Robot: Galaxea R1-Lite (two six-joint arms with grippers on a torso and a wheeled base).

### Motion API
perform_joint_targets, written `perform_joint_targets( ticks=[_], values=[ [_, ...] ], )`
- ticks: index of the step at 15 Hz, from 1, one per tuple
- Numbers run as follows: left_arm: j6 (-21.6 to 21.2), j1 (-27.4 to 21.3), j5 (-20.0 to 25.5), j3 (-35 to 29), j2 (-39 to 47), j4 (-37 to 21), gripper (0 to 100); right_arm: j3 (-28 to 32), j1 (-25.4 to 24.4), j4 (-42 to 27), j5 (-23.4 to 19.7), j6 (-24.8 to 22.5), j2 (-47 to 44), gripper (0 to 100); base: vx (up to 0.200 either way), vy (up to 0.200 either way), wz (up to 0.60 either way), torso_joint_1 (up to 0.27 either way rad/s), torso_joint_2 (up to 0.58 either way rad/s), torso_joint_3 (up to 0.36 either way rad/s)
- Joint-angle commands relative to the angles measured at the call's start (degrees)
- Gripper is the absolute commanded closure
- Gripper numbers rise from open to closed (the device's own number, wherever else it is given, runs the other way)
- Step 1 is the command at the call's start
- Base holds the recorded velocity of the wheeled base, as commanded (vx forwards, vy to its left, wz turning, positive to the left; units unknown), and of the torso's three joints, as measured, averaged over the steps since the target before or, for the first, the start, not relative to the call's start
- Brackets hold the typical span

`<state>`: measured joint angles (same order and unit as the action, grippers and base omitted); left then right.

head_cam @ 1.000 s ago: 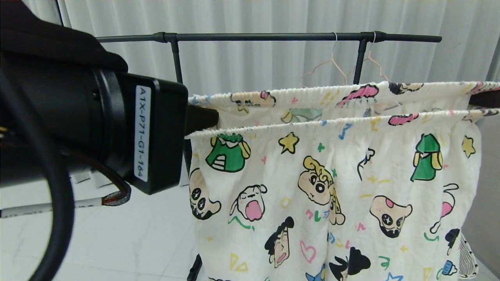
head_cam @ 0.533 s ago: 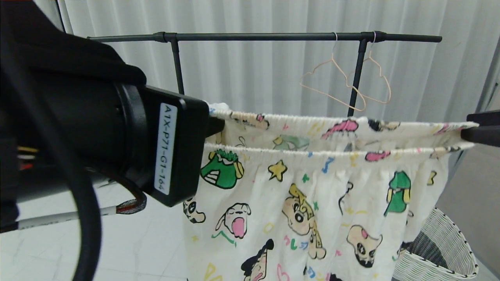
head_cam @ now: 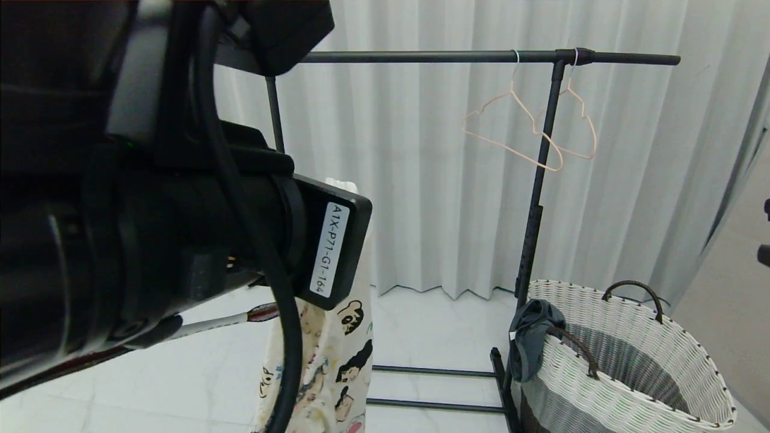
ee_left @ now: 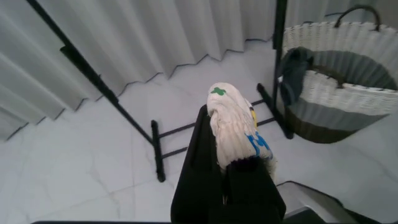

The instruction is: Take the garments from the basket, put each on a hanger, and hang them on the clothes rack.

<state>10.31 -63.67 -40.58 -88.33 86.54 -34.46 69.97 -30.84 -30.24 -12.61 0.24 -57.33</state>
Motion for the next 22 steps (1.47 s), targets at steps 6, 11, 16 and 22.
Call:
perform_joint_targets(
  ticks=[6, 11, 16, 22],
  values=[
    [-1.8, 6.2, -2.0, 14.3, -9.2, 0.0, 100, -5.7, 24.4, 0.4, 2.9, -16.9, -3.8, 0, 0.0, 0.0, 0.0, 0.0, 0.0, 0.0],
    [-1.7, 6.1, -7.2, 16.2, -10.1, 0.0, 100, -7.0, 24.4, 2.4, 7.2, -16.1, -3.9, 0, 0.0, 0.0, 0.0, 0.0, 0.0, 0.0],
    [-1.8, 6.1, -7.3, 16.8, -11.6, 0.0, 100, -7.0, 24.4, 3.7, 7.1, -10.3, -4.5, 0, 0.0, 0.0, 0.0, 0.129, -0.12, -0.114],
    [-2.0, 6.0, -7.4, 16.6, -13.7, 0.0, 100, -7.0, 24.4, 9.3, 7.2, -6.3, -7.5, 0, 0.0, 0.0, 0.0, 0.172, -0.55, -0.24]
  ],
)
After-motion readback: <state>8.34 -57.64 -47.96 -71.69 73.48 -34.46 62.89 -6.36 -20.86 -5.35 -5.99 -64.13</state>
